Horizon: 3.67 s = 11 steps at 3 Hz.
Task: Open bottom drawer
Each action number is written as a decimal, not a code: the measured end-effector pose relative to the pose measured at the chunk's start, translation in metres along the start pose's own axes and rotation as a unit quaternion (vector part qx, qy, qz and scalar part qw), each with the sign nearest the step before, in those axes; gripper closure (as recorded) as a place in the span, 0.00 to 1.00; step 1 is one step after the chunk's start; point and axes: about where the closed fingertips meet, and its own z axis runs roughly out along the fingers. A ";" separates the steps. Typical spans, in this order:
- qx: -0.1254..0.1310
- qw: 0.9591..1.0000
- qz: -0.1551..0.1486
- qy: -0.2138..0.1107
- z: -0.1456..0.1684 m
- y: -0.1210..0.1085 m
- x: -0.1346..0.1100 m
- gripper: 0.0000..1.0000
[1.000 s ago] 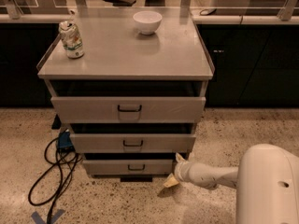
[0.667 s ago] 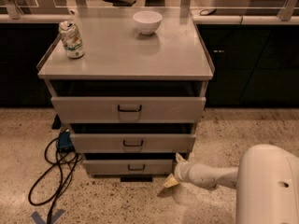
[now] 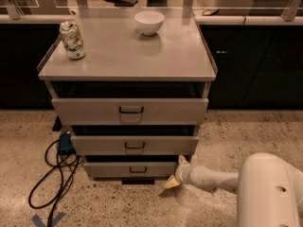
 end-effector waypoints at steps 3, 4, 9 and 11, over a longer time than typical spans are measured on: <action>-0.020 1.000 0.001 0.003 0.048 -0.018 -0.001 0.00; -0.020 1.000 0.001 0.003 0.050 -0.016 0.001 0.00; -0.062 0.995 0.073 0.039 0.087 -0.021 0.052 0.43; -0.062 0.995 0.073 0.039 0.078 -0.025 0.044 0.89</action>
Offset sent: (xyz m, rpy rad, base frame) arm 0.0438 0.0162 -0.0232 -0.0253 0.0691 0.0455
